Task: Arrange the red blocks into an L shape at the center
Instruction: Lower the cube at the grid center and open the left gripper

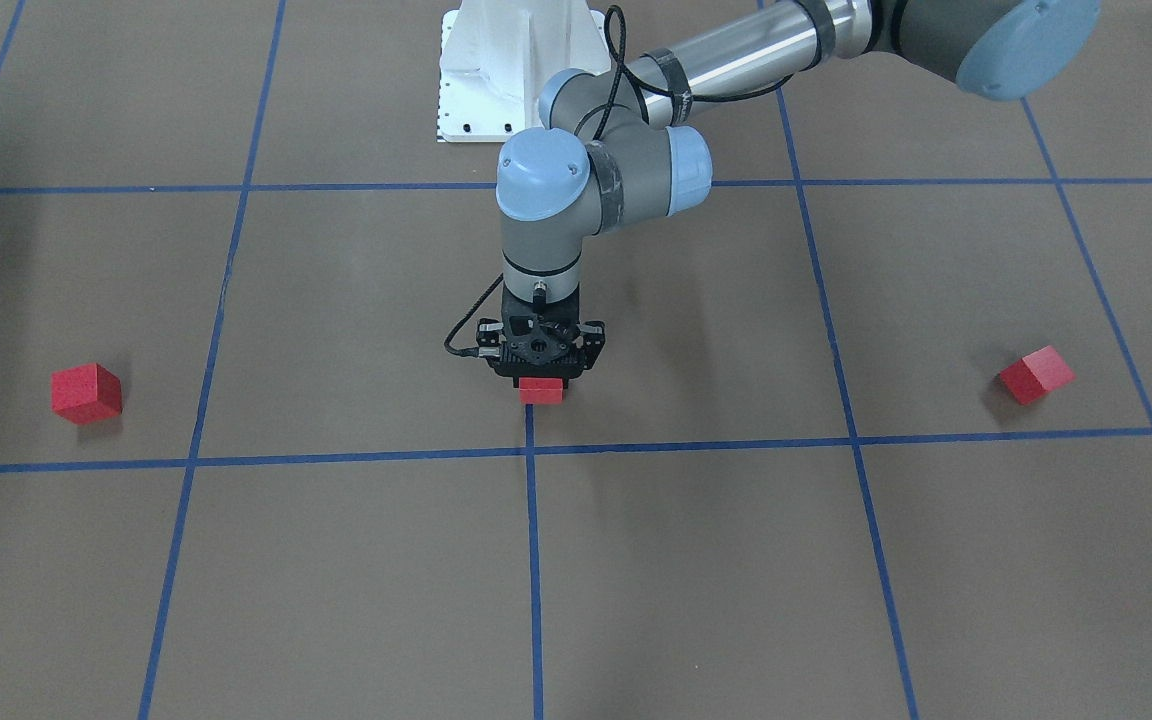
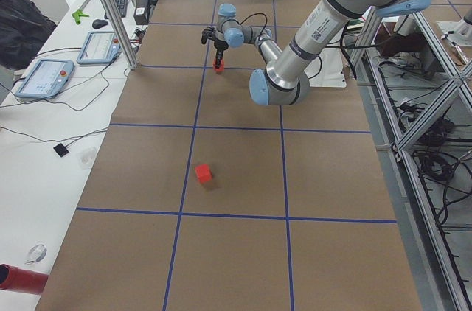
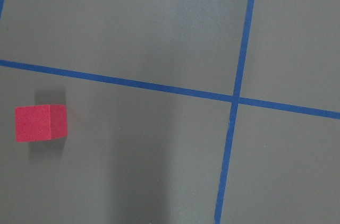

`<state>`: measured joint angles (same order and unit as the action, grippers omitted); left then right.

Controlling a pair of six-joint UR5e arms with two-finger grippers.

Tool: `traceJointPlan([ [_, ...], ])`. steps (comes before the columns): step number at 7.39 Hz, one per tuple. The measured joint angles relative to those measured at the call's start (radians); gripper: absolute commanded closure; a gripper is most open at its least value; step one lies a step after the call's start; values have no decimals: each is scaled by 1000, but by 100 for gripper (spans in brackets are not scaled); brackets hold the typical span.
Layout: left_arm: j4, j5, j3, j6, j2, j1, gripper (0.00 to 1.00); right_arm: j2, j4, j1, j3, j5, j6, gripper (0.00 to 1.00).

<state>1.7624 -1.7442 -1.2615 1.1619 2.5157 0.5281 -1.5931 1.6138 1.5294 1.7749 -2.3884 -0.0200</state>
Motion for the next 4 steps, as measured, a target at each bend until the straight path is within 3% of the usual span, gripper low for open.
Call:
traceJointPlan([
  [1, 4, 0, 2, 14, 1, -2, 37, 0, 0, 0, 0, 0, 0, 1],
  [2, 13, 0, 5, 25, 1, -3, 0, -1, 0, 0, 0, 0, 0, 1],
  [4, 44, 0, 20, 35, 0, -10, 0, -1, 0, 0, 0, 1, -1, 1],
])
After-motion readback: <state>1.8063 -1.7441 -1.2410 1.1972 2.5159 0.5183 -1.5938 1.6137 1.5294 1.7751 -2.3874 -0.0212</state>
